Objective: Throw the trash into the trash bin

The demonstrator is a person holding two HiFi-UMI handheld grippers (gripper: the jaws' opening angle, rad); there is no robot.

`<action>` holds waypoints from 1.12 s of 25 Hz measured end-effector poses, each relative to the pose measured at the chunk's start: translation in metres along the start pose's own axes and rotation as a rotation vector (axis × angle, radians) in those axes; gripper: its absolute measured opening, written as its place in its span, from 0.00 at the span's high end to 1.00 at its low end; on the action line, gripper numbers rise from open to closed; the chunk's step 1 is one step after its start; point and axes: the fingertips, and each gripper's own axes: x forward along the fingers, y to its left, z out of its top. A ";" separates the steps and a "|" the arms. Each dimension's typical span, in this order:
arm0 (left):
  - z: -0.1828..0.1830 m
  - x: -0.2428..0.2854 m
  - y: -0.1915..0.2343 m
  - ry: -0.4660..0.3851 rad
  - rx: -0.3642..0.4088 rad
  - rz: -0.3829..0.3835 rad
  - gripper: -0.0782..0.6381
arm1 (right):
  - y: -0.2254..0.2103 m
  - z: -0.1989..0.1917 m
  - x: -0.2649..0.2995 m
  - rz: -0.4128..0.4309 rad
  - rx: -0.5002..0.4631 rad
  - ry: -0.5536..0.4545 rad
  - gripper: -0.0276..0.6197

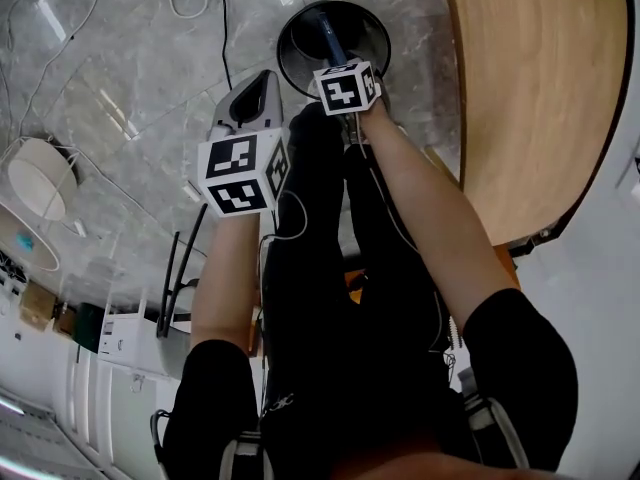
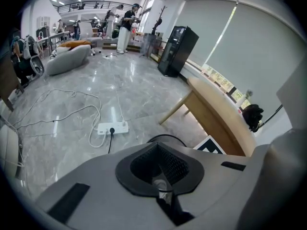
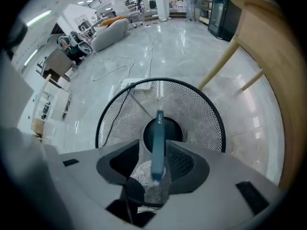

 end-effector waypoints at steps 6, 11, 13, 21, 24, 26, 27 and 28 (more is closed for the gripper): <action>0.004 -0.005 0.002 -0.024 -0.007 0.003 0.87 | 0.004 0.013 -0.032 0.013 0.063 -0.123 0.77; 0.023 -0.020 -0.013 -0.064 -0.001 -0.009 0.87 | -0.011 0.034 -0.113 -0.058 0.129 -0.367 0.94; 0.032 -0.029 -0.025 -0.081 0.009 -0.016 0.87 | -0.020 0.042 -0.154 -0.070 0.178 -0.456 0.94; 0.076 -0.092 -0.119 -0.153 0.074 -0.094 0.87 | -0.060 0.061 -0.347 -0.113 0.310 -0.789 0.94; 0.104 -0.130 -0.170 -0.189 0.098 -0.139 0.87 | -0.075 0.059 -0.428 -0.146 0.358 -0.874 0.94; 0.136 -0.156 -0.203 -0.236 0.118 -0.156 0.87 | -0.089 0.059 -0.486 -0.158 0.421 -0.935 0.94; 0.154 -0.170 -0.218 -0.264 0.131 -0.164 0.87 | -0.096 0.058 -0.517 -0.169 0.453 -0.970 0.94; 0.170 -0.185 -0.234 -0.290 0.143 -0.176 0.87 | -0.102 0.056 -0.548 -0.187 0.475 -1.005 0.94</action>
